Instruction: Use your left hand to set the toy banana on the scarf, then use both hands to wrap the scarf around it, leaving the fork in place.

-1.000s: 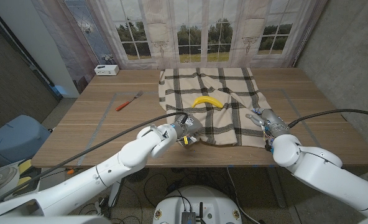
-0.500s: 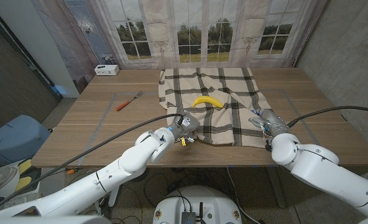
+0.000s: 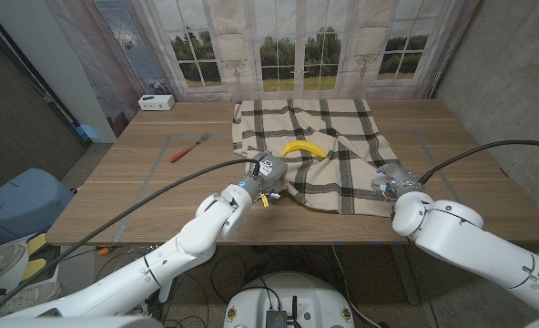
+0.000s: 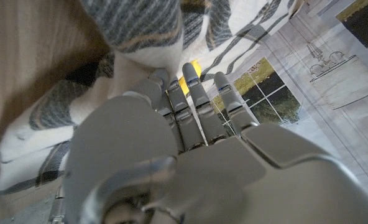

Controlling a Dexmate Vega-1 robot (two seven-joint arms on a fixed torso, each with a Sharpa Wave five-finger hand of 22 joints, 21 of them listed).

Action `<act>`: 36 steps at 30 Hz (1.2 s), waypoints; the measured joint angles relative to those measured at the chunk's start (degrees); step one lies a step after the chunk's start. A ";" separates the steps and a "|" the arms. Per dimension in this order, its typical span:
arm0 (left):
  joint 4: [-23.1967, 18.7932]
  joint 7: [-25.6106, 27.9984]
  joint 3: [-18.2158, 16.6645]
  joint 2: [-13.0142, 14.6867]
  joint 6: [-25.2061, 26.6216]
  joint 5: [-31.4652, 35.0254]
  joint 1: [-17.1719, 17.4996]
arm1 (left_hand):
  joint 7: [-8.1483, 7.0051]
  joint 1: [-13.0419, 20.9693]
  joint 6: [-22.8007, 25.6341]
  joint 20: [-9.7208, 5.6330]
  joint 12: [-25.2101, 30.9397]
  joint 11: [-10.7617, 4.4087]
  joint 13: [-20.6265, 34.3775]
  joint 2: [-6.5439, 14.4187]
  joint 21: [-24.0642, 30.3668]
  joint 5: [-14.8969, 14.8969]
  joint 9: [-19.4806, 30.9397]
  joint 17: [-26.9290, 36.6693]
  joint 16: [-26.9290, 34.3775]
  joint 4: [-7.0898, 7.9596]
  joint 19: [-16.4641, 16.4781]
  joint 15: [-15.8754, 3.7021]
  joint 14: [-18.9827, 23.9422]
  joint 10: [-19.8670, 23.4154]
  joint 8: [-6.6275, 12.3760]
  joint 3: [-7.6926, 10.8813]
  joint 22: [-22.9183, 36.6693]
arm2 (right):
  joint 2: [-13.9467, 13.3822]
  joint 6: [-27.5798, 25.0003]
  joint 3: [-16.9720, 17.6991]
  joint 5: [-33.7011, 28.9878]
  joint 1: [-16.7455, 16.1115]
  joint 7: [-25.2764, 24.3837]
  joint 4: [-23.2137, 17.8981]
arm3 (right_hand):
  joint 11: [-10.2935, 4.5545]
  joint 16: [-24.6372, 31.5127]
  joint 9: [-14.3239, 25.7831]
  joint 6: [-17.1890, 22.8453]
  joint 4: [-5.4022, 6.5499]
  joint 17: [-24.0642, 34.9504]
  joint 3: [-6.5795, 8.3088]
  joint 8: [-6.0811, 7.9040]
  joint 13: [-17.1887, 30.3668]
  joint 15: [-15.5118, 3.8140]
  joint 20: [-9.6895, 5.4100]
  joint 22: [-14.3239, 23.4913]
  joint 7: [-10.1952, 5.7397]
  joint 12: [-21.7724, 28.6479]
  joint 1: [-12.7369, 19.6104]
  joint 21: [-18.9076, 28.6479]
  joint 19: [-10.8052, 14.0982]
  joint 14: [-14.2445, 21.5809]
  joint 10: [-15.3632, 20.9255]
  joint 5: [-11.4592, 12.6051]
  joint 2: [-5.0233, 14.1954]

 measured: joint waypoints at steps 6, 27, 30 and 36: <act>1.14 4.38 0.11 -1.50 2.98 0.77 0.05 | -0.06 0.29 0.53 -0.62 0.08 0.44 0.00 -0.29 0.51 0.42 0.55 0.27 0.23 0.00 1.06 -0.37 1.70 0.44 0.37 0.00 0.00 | -2.88 -2.15 -6.21 9.21 7.97 -8.58 1.83 | 0.01 0.00 0.00 -0.21 0.37 0.00 -0.37 0.00 0.00 -0.19 0.19 0.02 -0.20 0.00 -0.33 0.00 -0.45 -0.20 0.00 0.00 -1.66; 6.79 15.01 2.24 -6.09 12.14 3.53 -2.24 | 0.01 1.59 1.86 -2.76 1.79 0.93 0.00 -0.94 2.15 1.98 2.53 2.66 2.37 -0.64 3.38 -1.16 4.16 0.92 1.48 -1.12 -0.01 | -6.78 -3.94 -8.75 42.28 15.91 -26.96 3.20 | -0.14 0.91 0.56 2.31 1.73 1.04 -3.35 0.01 1.26 -0.59 0.42 0.01 -0.17 1.13 -2.96 0.00 -2.25 -0.08 1.96 -6.21 -3.20; 7.08 15.59 2.47 -6.42 12.96 3.62 -2.48 | 0.01 1.67 1.85 -2.76 1.79 0.93 0.00 -0.90 2.15 2.08 2.77 2.65 2.37 -0.47 3.38 -1.16 4.16 0.91 1.48 -1.30 -0.01 | -7.50 -3.95 -10.81 45.53 18.11 -27.53 3.44 | -0.83 0.49 0.56 -5.06 1.96 1.47 -5.15 -1.41 1.59 0.44 0.48 0.01 -1.62 -0.24 -3.59 0.00 -3.82 -3.78 -3.35 -9.43 -3.83; 7.07 17.08 2.89 -6.70 14.23 3.33 -2.77 | 0.01 1.67 1.85 -3.07 1.79 0.93 0.00 -0.90 2.15 2.41 2.97 2.65 2.37 -0.55 3.69 -1.47 4.47 0.91 1.64 -1.36 -0.01 | -8.22 -3.96 -17.33 50.38 24.51 -28.20 5.10 | -1.83 0.74 0.39 -16.57 2.75 1.94 -7.67 -1.73 1.58 0.80 -0.18 0.01 -2.41 -0.64 -3.90 0.00 -4.81 -5.86 -9.86 -10.31 -4.14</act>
